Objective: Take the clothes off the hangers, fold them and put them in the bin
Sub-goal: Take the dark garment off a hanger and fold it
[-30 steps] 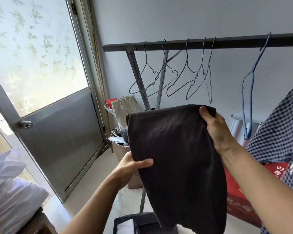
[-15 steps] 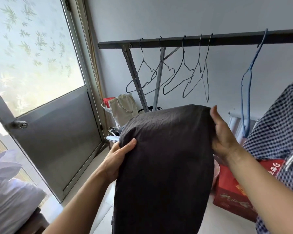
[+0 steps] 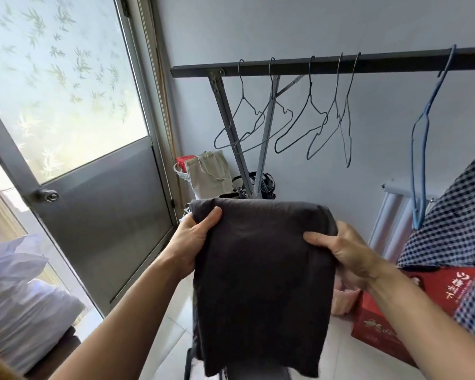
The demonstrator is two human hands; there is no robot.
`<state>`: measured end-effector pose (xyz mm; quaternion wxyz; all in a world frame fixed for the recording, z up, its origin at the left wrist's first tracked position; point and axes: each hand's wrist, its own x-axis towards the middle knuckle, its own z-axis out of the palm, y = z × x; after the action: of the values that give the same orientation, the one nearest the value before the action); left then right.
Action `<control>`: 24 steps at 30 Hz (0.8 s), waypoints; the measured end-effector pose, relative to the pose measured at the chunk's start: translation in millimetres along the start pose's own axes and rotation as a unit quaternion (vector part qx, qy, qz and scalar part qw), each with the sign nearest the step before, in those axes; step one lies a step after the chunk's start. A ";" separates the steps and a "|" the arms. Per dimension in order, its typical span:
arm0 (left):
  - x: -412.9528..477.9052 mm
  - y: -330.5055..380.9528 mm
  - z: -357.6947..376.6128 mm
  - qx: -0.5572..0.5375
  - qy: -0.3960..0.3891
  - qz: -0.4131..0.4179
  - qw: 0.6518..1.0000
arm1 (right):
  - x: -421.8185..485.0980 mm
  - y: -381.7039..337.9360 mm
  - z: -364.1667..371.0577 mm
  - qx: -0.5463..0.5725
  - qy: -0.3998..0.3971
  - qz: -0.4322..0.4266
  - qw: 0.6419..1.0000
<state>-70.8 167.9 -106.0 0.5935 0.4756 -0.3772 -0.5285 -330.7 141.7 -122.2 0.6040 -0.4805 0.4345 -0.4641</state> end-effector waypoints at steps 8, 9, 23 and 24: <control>13.5 -5.0 5.3 0.139 0.141 0.089 0.976 | 3.7 1.3 1.5 0.041 0.062 -0.094 0.993; 12.7 -4.5 6.9 0.136 0.129 0.095 0.978 | 2.4 -0.4 1.7 0.047 0.055 -0.086 0.994; 7.2 4.6 -9.9 0.530 -0.044 0.158 0.832 | -1.1 -13.5 -7.6 -0.366 0.058 -0.118 0.921; 6.6 6.6 -10.0 0.547 -0.038 0.178 0.817 | -0.9 -14.0 -7.5 -0.384 0.064 -0.132 0.911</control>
<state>-58.5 163.0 -102.7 0.3044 0.6261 -0.7045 -0.1375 -340.2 139.8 -109.6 0.2767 -0.6979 0.5495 -0.3666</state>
